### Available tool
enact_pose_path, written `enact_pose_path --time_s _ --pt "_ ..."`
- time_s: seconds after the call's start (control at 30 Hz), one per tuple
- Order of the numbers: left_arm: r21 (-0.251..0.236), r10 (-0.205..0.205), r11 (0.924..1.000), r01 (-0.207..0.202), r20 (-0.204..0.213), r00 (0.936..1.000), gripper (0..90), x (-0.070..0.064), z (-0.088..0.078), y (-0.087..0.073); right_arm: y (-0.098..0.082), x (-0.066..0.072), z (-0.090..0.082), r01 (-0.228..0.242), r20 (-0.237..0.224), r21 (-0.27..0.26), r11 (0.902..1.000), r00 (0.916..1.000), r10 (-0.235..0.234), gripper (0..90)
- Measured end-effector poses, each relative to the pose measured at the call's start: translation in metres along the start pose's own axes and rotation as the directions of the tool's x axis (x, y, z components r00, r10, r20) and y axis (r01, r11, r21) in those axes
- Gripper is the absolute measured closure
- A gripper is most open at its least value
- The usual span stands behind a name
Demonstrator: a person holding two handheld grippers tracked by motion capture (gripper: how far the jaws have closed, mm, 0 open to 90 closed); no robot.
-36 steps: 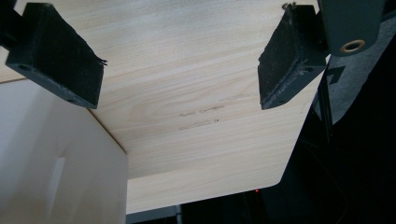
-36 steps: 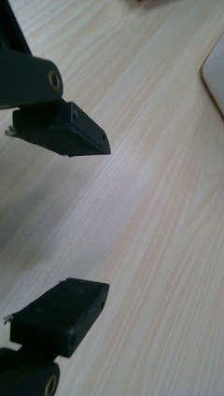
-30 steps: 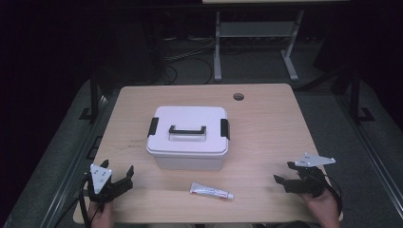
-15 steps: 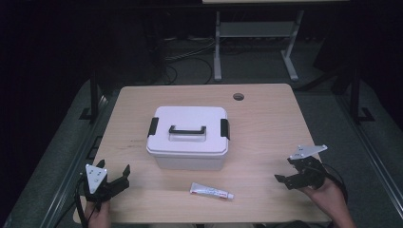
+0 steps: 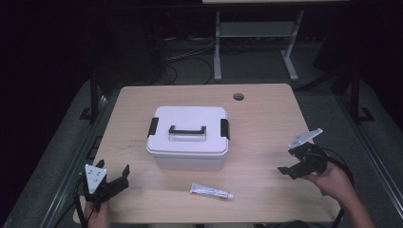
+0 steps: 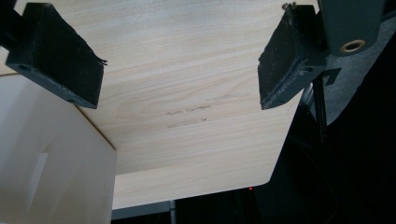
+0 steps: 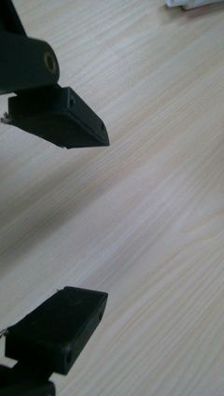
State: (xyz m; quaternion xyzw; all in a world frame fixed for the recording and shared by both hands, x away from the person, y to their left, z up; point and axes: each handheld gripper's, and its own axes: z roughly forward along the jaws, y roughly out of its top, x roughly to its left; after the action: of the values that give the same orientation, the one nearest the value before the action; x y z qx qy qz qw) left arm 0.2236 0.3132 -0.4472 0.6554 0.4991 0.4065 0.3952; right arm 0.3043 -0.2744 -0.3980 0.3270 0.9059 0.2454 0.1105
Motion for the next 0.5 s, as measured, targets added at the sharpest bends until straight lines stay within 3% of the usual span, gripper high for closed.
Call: enact_pose_path --time_s 0.27,0.5 --pt "-0.001 0.004 1.0000 -0.004 0.004 1.0000 13.5 -0.001 0.000 0.000 0.016 -0.003 0.001 0.052 -0.027 0.050 0.9974 0.9983 -0.051 21.2" --pt "-0.002 0.003 1.0000 -0.003 0.005 1.0000 13.6 0.000 0.000 0.000 0.034 -0.002 0.000 0.128 -0.049 0.095 0.9872 0.9911 -0.124 21.2"
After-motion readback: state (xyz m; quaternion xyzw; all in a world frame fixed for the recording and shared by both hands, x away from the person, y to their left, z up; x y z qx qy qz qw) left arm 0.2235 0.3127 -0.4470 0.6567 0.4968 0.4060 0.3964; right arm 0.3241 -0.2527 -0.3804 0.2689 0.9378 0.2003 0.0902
